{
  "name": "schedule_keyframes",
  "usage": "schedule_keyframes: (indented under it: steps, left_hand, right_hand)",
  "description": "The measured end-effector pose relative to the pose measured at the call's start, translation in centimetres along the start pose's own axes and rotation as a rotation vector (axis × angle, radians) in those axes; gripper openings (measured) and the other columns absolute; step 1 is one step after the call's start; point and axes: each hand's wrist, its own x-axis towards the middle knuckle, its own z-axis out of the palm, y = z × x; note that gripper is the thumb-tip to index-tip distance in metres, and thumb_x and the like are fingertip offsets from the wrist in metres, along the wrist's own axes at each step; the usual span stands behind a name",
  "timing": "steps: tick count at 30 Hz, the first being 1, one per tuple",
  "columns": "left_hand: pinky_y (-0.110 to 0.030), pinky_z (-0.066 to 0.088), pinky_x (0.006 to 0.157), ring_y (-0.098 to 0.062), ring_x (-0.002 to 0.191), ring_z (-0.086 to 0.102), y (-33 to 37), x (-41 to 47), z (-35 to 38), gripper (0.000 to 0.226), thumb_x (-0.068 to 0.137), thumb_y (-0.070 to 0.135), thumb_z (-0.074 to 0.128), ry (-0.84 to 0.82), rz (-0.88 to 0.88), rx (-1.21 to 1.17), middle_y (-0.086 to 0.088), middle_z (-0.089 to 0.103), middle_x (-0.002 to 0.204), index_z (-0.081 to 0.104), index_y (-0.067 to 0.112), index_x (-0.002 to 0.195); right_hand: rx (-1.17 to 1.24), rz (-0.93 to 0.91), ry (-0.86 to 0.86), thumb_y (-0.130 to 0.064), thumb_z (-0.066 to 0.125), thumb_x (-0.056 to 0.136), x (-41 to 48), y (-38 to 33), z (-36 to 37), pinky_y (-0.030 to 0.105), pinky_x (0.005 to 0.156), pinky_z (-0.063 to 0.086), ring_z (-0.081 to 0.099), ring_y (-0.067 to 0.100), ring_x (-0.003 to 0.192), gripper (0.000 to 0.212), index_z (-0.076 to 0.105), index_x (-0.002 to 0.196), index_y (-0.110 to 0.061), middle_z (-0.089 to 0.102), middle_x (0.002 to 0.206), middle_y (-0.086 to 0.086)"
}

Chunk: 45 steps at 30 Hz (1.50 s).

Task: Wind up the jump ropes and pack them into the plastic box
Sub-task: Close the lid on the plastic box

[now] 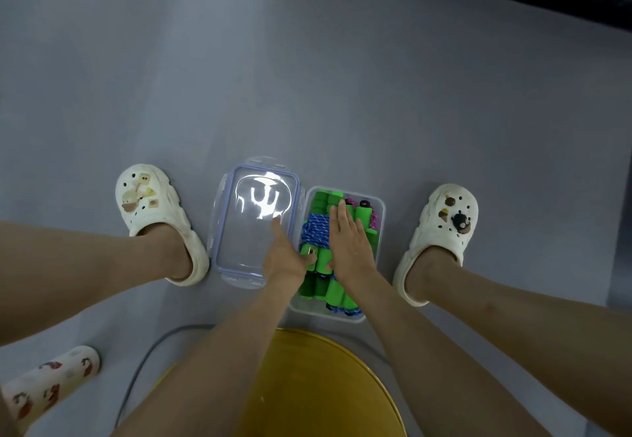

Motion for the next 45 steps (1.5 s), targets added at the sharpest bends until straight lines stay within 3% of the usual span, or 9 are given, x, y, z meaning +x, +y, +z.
schedule_keyframes:
  steps: [3,8,14,18,24,31,35,39,45]
  left_hand:
    - [-0.041,0.046,0.091,-0.032,0.12,0.053,-0.5,0.5,-0.6,0.111,0.073,0.024,0.082,-0.063,-0.022,0.0,-0.011,0.047,0.142,0.002,0.022,0.15]
    - [-0.046,0.045,0.098,-0.032,0.127,0.048,-1.0,1.4,-0.7,0.111,0.073,0.031,0.081,-0.16,-0.031,0.044,-0.011,0.039,0.149,0.002,0.025,0.152]
    - [-0.016,0.046,0.05,-0.025,0.082,0.064,-2.4,0.7,-1.8,0.086,0.08,0.042,0.073,-0.321,-0.002,-0.045,-0.022,0.056,0.127,0.025,0.018,0.146]
    - [-0.03,0.05,0.082,-0.024,0.103,0.061,-2.5,-0.3,-2.8,0.058,0.083,0.032,0.072,-0.433,0.037,0.389,-0.013,0.057,0.126,0.046,0.009,0.13]
    - [-0.032,0.048,0.08,-0.026,0.102,0.062,-0.2,0.4,-2.0,0.024,0.095,0.02,0.053,-0.364,0.159,0.749,-0.011,0.062,0.115,0.055,0.005,0.113]
    - [-0.038,0.048,0.092,-0.028,0.114,0.061,5.9,2.6,-2.4,0.029,0.095,0.007,0.047,-0.183,0.427,1.21,-0.006,0.063,0.123,0.059,0.009,0.121]
    - [-0.033,0.049,0.085,-0.025,0.11,0.061,11.0,4.6,-2.2,0.024,0.094,0.005,0.048,-0.153,0.604,1.264,-0.004,0.066,0.117,0.065,0.011,0.11]
    - [-0.039,0.053,0.085,-0.028,0.107,0.062,13.3,5.4,-1.1,0.026,0.095,0.003,0.043,-0.135,0.8,1.397,-0.007,0.063,0.118,0.063,0.009,0.111]
    - [-0.031,0.047,0.07,-0.023,0.098,0.058,11.2,4.6,-1.4,0.035,0.089,-0.004,0.051,-0.012,0.917,1.203,-0.011,0.046,0.123,0.045,0.005,0.122]
  right_hand:
    - [0.021,-0.002,-0.01,-0.011,0.073,0.08,-0.1,0.2,0.1,0.037,0.118,0.001,-0.007,0.027,0.146,0.11,-0.014,0.148,-0.003,-0.02,0.156,0.015]
    - [0.03,0.0,0.003,-0.014,0.074,0.079,-0.4,0.3,0.2,0.037,0.117,0.0,-0.007,0.026,0.147,0.112,-0.014,0.148,-0.005,-0.021,0.156,0.013]
    - [0.041,-0.063,-0.026,-0.027,0.076,0.078,-0.6,0.8,-0.7,0.038,0.118,0.005,-0.005,0.027,0.147,0.115,-0.011,0.149,-0.005,-0.018,0.157,0.014]
    - [0.119,-0.058,-0.011,-0.043,0.066,0.083,-1.1,0.7,-1.4,0.038,0.117,0.007,0.0,0.029,0.147,0.103,-0.005,0.151,-0.008,-0.013,0.158,0.015]
    - [0.105,-0.102,0.099,-0.03,0.049,0.098,0.1,0.6,-3.3,0.039,0.116,0.016,0.013,0.029,0.145,0.065,0.017,0.15,-0.009,0.002,0.158,0.016]
    - [-0.144,-0.175,0.142,0.001,0.044,0.088,2.2,1.3,-4.7,0.043,0.118,0.001,0.002,0.029,0.146,0.065,0.02,0.148,-0.008,0.004,0.158,0.016]
    - [-0.179,-0.067,0.145,-0.002,0.048,0.085,2.9,2.7,-4.7,0.045,0.118,0.006,0.026,0.029,0.137,0.056,0.034,0.138,-0.01,0.037,0.142,0.014]
    - [-0.083,0.076,0.102,0.001,0.048,0.086,3.6,4.2,-5.5,0.038,0.094,0.037,0.048,0.032,0.112,0.038,0.045,0.123,-0.01,0.052,0.12,0.012]
    - [0.227,0.25,0.003,-0.011,0.042,0.098,3.9,5.9,-3.5,0.033,0.071,0.044,0.059,0.034,0.099,0.023,0.059,0.113,-0.007,0.061,0.11,0.016]
